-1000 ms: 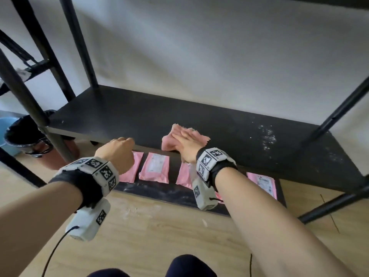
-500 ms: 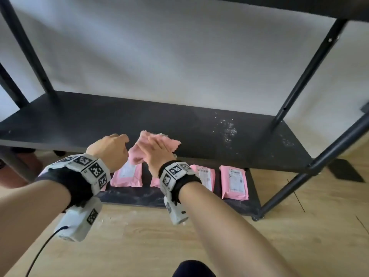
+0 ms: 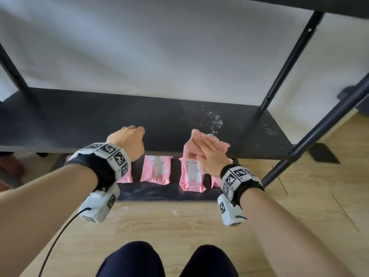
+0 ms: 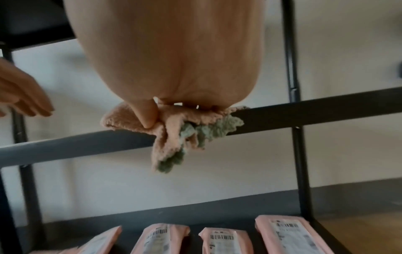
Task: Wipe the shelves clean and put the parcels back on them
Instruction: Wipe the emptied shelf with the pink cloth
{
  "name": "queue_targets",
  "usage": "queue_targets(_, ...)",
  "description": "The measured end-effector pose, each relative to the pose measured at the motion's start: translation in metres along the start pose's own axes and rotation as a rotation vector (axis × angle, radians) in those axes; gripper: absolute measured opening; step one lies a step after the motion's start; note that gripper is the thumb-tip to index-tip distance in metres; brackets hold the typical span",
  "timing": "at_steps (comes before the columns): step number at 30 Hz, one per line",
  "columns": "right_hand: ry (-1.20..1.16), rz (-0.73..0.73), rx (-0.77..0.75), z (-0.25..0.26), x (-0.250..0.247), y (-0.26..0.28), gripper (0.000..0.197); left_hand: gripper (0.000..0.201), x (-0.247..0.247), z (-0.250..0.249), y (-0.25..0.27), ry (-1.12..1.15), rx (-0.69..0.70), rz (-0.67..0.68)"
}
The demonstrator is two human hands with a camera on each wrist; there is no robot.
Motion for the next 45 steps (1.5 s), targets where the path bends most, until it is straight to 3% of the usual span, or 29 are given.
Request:
queue_targets(4, 0.012, 0.041, 0.089, 0.01, 0.011, -0.001, 0.06, 0.038, 0.002, -0.013, -0.007, 0.008, 0.042, 0.014)
queue_targets(9, -0.067, 0.055, -0.006, 0.105, 0.028, -0.03, 0.052, 0.038, -0.009, -0.009, -0.024, 0.034, 0.027, -0.014)
queue_targets(12, -0.02, 0.112, -0.044, 0.121, 0.021, -0.06, 0.053, 0.038, -0.011, -0.004, -0.031, 0.055, 0.006, -0.027)
queue_targets(14, 0.056, 0.128, -0.075, 0.106, 0.006, -0.07, 0.055, 0.038, -0.01, -0.003, -0.035, 0.053, 0.006, -0.018)
queue_targets(21, 0.001, 0.07, 0.411, -0.021, -0.042, -0.037, 0.066, 0.037, 0.0, -0.033, -0.058, 0.046, 0.113, 0.079)
queue_targets(25, -0.084, 0.139, 0.344, 0.003, -0.022, -0.043, 0.069, 0.039, -0.006, -0.061, -0.09, 0.027, 0.191, 0.111)
queue_targets(29, 0.003, 0.185, 0.182, 0.012, -0.023, -0.089, 0.065, 0.039, -0.009, -0.082, -0.122, 0.01, 0.188, 0.099)
queue_targets(33, -0.033, 0.109, 0.224, -0.041, -0.056, -0.103, 0.058, 0.04, -0.005, -0.085, -0.136, 0.007, 0.157, 0.094)
queue_targets(36, -0.005, 0.034, 0.306, -0.098, -0.084, -0.081, 0.058, 0.04, -0.004, -0.086, -0.141, 0.009, 0.124, 0.09)
queue_targets(40, 0.073, 0.002, 0.313, -0.135, -0.084, -0.049, 0.039, 0.04, 0.0, -0.092, -0.136, 0.008, 0.132, 0.131)
queue_targets(43, 0.135, 0.053, 0.31, -0.108, -0.073, -0.043, 0.042, 0.039, 0.001, -0.092, -0.133, 0.026, 0.15, 0.134)
queue_targets(45, 0.11, 0.038, 0.276, -0.068, -0.071, -0.049, 0.031, 0.038, -0.002, -0.09, -0.131, 0.036, 0.145, 0.132)
Point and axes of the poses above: each hand's wrist, its own y-axis away from the middle knuckle, its own x-axis out of the palm, z = x × y, the point moved 3 cm from there along -y, towards the middle knuckle, and after that the axes turned 1 degree about z, right-handed, at the moved point
